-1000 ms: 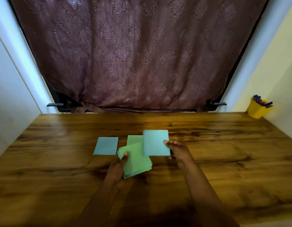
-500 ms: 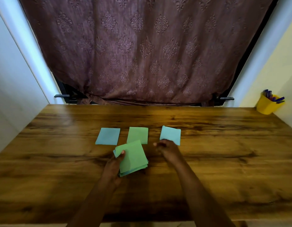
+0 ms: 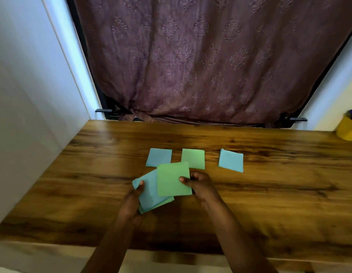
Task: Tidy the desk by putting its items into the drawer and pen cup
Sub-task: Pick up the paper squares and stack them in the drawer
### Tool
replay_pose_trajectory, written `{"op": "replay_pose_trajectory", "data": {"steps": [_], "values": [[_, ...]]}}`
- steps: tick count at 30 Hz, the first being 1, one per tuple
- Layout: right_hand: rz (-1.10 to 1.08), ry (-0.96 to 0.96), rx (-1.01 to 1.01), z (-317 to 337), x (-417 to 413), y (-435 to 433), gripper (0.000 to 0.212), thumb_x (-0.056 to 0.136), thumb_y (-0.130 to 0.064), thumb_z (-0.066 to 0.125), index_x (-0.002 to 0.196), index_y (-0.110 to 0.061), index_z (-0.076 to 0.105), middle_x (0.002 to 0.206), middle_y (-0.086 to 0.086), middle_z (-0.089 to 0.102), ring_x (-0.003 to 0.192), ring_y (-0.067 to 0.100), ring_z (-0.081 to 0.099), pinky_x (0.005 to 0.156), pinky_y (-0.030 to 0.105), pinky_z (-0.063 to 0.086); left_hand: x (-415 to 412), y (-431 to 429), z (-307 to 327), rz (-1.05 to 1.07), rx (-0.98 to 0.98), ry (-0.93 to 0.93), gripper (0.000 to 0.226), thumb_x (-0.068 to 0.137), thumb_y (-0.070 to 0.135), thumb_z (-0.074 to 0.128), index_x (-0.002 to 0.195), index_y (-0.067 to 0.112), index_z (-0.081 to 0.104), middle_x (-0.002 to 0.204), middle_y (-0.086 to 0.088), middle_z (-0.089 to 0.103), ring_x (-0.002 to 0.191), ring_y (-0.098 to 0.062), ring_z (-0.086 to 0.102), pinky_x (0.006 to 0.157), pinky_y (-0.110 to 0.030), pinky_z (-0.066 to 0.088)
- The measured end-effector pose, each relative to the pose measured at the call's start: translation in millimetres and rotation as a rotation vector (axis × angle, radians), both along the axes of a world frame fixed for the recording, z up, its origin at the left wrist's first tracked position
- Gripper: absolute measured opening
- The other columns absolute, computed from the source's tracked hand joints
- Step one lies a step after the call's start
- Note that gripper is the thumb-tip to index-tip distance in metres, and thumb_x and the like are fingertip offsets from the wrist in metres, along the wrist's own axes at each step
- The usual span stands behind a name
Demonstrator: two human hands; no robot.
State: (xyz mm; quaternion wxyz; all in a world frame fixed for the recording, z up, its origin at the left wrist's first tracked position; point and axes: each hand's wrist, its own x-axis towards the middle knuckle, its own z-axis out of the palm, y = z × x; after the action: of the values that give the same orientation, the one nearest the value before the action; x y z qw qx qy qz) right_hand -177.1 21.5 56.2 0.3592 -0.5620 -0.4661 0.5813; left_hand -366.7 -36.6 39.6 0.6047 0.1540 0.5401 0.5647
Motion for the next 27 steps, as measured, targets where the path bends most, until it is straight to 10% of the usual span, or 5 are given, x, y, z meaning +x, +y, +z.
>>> {"op": "replay_pose_trajectory", "data": {"steps": [4,10,16,27], "values": [[-0.092,-0.016,0.001,-3,-21,3,0.015,0.08,-0.016,0.073,0.091,-0.013,0.064,0.1,0.008,0.07,0.083,0.019,0.066,0.057,0.02,0.054,-53,-15,3,0.066,-0.025,0.007,0.031,0.096,0.031,0.048,0.118,0.01,0.05,0.09,-0.01,0.067,0.074,-0.026,0.064,0.048,-0.031,0.055],[-0.01,-0.757,0.142,-17,-50,-15,0.049,0.084,-0.047,0.063,0.122,-0.017,0.055,0.122,-0.001,0.063,0.112,0.021,0.058,0.087,0.028,0.045,-96,-37,3,0.098,-0.062,-0.032,0.041,0.091,0.032,0.057,0.124,0.009,0.05,0.102,-0.016,0.064,0.081,-0.031,0.061,0.067,-0.045,0.053],[0.114,-0.269,0.051,3,-78,-54,0.036,0.082,-0.043,0.068,0.102,-0.015,0.063,0.104,0.001,0.066,0.096,0.017,0.062,0.081,0.03,0.051,-61,-39,3,0.015,-0.052,0.092,0.039,0.084,0.029,0.066,0.117,0.011,0.058,0.101,-0.016,0.065,0.085,-0.033,0.061,0.068,-0.041,0.051],[-0.228,-0.07,0.06,20,-6,-63,0.01,0.084,-0.023,0.07,0.08,-0.016,0.064,0.081,-0.001,0.066,0.072,0.01,0.059,0.052,0.02,0.042,-10,-36,9,-0.102,0.008,0.012,0.013,0.094,0.022,0.054,0.101,0.014,0.061,0.095,-0.008,0.067,0.084,-0.027,0.061,0.076,-0.038,0.05]]}}
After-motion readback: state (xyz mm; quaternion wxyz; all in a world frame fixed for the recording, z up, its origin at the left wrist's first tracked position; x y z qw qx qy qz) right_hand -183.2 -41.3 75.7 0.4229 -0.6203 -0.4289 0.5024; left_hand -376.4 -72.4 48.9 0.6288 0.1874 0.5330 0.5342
